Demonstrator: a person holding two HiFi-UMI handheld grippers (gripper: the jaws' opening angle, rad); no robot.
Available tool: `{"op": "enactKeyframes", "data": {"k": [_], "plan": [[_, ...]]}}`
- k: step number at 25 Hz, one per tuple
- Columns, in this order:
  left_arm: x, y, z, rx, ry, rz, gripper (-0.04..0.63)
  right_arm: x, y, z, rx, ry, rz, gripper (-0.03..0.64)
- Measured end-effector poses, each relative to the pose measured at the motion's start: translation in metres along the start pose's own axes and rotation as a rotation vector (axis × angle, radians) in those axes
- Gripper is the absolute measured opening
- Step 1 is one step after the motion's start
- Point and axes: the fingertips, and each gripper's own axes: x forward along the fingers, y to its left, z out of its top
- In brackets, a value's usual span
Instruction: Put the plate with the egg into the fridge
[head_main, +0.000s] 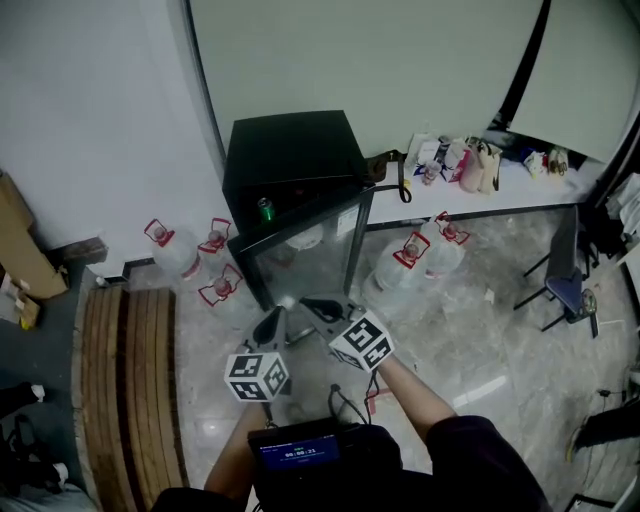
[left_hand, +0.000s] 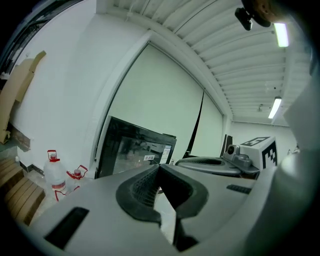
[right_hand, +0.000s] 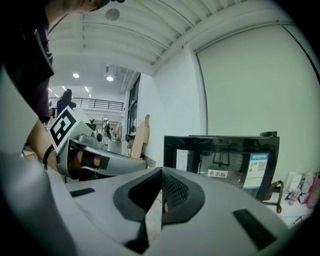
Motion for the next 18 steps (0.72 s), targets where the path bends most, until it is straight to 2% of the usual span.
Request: {"op": "enactKeyframes", "data": {"k": [7,18], "plan": [[0.02,-0.016,0.008,0.073,0.0,-0.044,0.008,-0.011,-0.013,0.007,0.009,-0.046,-0.044,0.008],[0.034,-0.034,0.01,0.081,0.009,-0.072,0.008,-0.027,-0.032,0.01,0.045,-0.075,-0.091,0.008]]}}
